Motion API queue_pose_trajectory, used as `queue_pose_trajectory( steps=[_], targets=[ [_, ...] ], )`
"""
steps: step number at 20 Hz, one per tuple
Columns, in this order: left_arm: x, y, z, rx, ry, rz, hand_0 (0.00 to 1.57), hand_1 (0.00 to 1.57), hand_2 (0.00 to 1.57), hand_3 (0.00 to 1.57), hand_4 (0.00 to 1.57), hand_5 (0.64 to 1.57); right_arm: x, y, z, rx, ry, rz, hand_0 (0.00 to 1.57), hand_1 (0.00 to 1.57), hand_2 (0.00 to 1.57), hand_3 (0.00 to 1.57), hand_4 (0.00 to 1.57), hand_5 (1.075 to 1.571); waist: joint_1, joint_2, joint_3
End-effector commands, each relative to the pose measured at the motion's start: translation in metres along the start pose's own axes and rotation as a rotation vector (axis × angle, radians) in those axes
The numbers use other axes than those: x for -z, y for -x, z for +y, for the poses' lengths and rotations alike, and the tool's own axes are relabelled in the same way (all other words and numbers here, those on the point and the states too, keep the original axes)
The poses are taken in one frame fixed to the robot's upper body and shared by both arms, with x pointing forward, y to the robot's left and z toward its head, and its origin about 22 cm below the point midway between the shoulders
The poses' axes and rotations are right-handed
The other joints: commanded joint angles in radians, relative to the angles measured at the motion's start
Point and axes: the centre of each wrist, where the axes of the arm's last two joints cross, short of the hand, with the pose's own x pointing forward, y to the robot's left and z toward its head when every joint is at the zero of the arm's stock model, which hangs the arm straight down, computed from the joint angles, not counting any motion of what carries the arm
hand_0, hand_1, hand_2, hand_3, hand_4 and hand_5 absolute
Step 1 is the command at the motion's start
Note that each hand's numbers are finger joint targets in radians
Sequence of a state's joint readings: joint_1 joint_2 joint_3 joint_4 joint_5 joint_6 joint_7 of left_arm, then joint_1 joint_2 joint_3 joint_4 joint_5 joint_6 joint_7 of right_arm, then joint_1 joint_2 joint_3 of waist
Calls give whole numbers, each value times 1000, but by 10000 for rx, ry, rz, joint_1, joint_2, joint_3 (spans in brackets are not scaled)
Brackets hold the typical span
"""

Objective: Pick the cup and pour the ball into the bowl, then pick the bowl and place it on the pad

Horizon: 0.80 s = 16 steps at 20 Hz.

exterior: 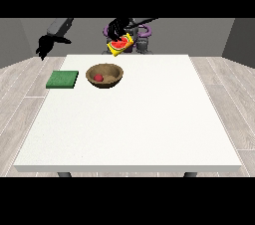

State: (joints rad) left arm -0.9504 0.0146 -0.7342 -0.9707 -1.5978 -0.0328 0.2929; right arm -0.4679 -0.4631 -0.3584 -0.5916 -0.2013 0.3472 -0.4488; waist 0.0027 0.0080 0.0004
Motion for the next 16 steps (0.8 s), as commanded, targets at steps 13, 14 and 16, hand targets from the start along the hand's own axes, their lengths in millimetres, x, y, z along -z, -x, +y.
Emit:
queue_pose_trajectory(
  steps=[13,14,16],
  targets=[
    [-44,114,-43,-9097,-2873,4631,1270,1270,1571,1571,971,1554,25,-19,17,897,1029,-909,0,0,0,0,298,1559,1767,1875,-53],
    [-43,100,-36,-10663,-2773,4429,1294,1294,1571,1528,996,1564,18,-17,8,842,1269,-672,0,0,0,0,236,1561,2082,1585,-51],
    [-48,113,-44,-11869,-3401,4785,1177,1177,1400,1125,775,1537,24,-12,26,917,975,-606,0,0,0,0,256,1565,2052,2029,-67]
  ],
)
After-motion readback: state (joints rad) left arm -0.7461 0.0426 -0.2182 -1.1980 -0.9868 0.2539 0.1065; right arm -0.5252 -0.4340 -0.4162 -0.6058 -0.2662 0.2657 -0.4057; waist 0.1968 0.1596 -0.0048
